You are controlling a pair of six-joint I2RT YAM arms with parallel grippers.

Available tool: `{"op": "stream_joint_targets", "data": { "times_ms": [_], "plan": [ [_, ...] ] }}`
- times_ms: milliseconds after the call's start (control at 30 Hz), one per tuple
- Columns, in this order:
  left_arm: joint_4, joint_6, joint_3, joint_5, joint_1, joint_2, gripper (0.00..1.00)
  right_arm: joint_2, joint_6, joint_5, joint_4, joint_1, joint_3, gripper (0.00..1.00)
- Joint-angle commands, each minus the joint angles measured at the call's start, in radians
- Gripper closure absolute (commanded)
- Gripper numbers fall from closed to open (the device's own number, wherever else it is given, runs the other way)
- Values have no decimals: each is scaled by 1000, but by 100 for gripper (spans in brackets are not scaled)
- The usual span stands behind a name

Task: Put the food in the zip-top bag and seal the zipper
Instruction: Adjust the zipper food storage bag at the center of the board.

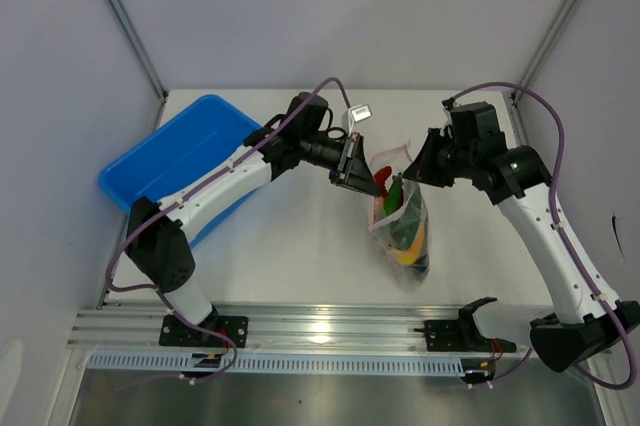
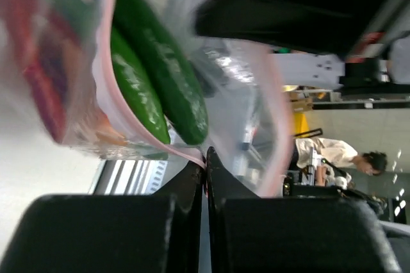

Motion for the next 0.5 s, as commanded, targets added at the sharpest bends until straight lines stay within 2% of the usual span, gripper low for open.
{"op": "stream_joint_targets", "data": {
  "times_ms": [0,133,233,300,433,467],
  "plan": [
    [269,-144,77,147,-20,-35,99,21,38,-15,66,9,56,100],
    [449,-251,74,201,-54,-46,100,43,72,-85,79,9,98,100],
    [504,-272,71,213,-71,-72,99,40,105,-131,76,13,135,100],
    [475,-234,72,201,-71,-78,100,24,125,-135,77,18,121,100],
    [-1,-65,140,57,-48,-5,100,-8,127,-104,71,17,57,100],
    [-44,-50,140,49,-42,12,99,-11,126,-98,65,18,35,100]
  ]
}}
